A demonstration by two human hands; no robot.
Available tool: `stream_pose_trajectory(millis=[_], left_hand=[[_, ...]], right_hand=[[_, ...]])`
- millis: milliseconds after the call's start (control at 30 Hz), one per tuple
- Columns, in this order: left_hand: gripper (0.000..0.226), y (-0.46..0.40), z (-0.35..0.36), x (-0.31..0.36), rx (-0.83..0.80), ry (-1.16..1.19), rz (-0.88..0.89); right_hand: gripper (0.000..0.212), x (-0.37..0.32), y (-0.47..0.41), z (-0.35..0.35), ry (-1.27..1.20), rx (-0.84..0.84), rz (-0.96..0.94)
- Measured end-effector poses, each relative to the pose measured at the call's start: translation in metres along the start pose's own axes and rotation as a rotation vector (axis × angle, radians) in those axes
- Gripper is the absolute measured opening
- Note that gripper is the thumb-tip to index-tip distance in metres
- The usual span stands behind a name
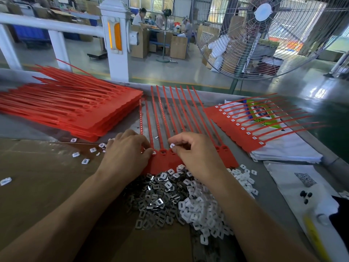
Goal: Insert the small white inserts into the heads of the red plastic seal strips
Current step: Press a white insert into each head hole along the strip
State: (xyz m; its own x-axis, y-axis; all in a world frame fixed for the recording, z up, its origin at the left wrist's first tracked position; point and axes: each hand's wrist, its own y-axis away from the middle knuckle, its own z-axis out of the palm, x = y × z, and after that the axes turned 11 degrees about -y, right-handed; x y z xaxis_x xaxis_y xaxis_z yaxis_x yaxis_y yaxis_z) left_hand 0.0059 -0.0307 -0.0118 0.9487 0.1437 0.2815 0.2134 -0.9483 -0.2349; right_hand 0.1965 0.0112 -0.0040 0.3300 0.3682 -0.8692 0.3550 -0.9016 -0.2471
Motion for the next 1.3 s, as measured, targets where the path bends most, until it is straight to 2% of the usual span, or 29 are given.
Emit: stream_pose_trajectory(millis=[200, 367, 800, 1067, 1300], left_hand=[[0.016, 0.001, -0.002, 0.001, -0.01, 0.019, -0.001], [0.017, 0.002, -0.003, 0.001, -0.007, 0.012, 0.006], [0.018, 0.003, -0.002, 0.001, 0.0, -0.009, 0.012], [0.018, 0.003, -0.003, 0.0, -0.006, 0.005, 0.012], [0.019, 0.003, -0.002, 0.0, -0.006, 0.0, 0.02]], right_hand=[[0.021, -0.004, -0.009, 0.01, 0.174, -0.018, -0.038], [0.014, -0.003, -0.012, 0.016, 0.193, -0.062, -0.026], [0.019, -0.001, -0.014, 0.023, 0.355, -0.09, -0.054], [0.023, 0.0, -0.008, 0.012, 0.327, -0.074, -0.05], [0.026, -0.006, -0.005, 0.014, 0.443, -0.146, -0.079]])
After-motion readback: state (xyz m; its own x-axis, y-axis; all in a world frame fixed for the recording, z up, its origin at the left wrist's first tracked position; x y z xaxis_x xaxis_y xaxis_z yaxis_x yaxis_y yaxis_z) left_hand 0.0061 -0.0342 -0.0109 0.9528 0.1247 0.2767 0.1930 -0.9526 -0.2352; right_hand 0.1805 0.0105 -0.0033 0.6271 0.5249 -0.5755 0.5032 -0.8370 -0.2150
